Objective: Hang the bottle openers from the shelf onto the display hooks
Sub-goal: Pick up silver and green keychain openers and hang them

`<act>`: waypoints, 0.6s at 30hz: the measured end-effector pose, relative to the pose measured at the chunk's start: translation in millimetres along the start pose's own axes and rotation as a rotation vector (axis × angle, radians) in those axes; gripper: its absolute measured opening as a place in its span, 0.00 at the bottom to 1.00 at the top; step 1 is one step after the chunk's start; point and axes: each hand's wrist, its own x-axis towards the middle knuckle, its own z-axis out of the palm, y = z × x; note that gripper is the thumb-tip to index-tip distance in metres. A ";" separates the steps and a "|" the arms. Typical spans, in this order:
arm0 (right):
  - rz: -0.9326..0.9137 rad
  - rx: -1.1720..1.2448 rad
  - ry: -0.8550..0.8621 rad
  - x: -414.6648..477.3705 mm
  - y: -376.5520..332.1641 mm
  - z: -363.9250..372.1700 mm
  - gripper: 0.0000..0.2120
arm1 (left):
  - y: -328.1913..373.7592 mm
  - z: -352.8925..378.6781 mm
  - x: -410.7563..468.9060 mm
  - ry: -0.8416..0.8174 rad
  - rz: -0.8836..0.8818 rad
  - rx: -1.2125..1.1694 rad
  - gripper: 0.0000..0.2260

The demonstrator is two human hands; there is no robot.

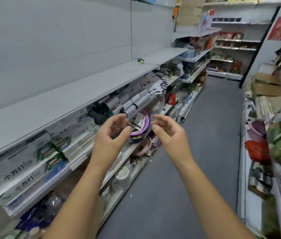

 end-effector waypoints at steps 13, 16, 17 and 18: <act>0.021 -0.014 0.038 253.2 59.4 -17.4 0.12 | -89.9 76.2 250.6 -0.026 -0.003 0.021 0.15; 0.024 -0.018 0.031 307.2 82.7 -32.8 0.13 | -113.5 102.7 296.7 -0.018 -0.023 0.044 0.14; 0.024 -0.024 0.021 326.5 90.7 -38.2 0.13 | -121.0 112.4 312.3 -0.011 -0.029 0.057 0.14; 0.024 -0.029 0.008 346.7 98.5 -44.2 0.13 | -127.5 122.8 328.4 -0.003 -0.037 0.071 0.15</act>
